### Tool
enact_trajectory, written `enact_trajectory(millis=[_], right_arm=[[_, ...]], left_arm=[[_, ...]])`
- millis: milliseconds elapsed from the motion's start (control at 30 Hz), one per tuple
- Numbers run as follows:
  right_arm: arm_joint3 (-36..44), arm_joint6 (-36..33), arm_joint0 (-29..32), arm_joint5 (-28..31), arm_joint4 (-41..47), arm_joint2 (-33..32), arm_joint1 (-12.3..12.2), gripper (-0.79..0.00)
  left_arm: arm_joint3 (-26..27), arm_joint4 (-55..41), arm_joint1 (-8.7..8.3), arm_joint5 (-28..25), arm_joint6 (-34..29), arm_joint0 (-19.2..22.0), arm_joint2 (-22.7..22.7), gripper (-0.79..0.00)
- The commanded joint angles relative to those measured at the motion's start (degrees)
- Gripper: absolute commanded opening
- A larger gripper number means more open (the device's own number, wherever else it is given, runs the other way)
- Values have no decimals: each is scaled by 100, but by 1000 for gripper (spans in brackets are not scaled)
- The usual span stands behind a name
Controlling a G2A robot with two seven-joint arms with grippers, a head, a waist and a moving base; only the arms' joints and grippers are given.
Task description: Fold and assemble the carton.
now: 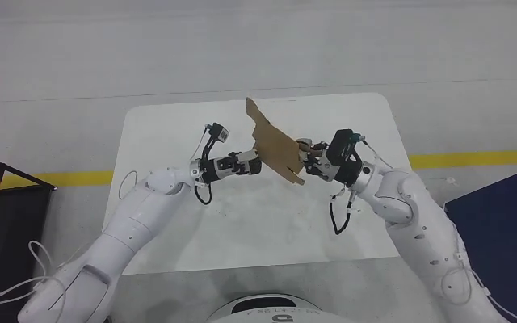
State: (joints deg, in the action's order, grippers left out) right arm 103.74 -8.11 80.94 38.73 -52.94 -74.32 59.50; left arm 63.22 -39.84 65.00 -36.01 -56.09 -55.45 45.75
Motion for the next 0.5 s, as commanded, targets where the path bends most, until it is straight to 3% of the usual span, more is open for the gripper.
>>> enact_trajectory(millis=[0, 267, 467], right_arm=[[-49, 82, -15, 45, 357, -73, 2, -785], [-211, -264, -44, 260, 1703, -235, -16, -785], [-208, -353, -70, 273, 1800, -252, -21, -785]], left_arm=[[-83, -7, -3, -69, 33, -22, 84, 0], [-260, 281, -46, -307, 290, -46, 308, 0], [-260, 281, -46, -307, 290, -46, 308, 0]])
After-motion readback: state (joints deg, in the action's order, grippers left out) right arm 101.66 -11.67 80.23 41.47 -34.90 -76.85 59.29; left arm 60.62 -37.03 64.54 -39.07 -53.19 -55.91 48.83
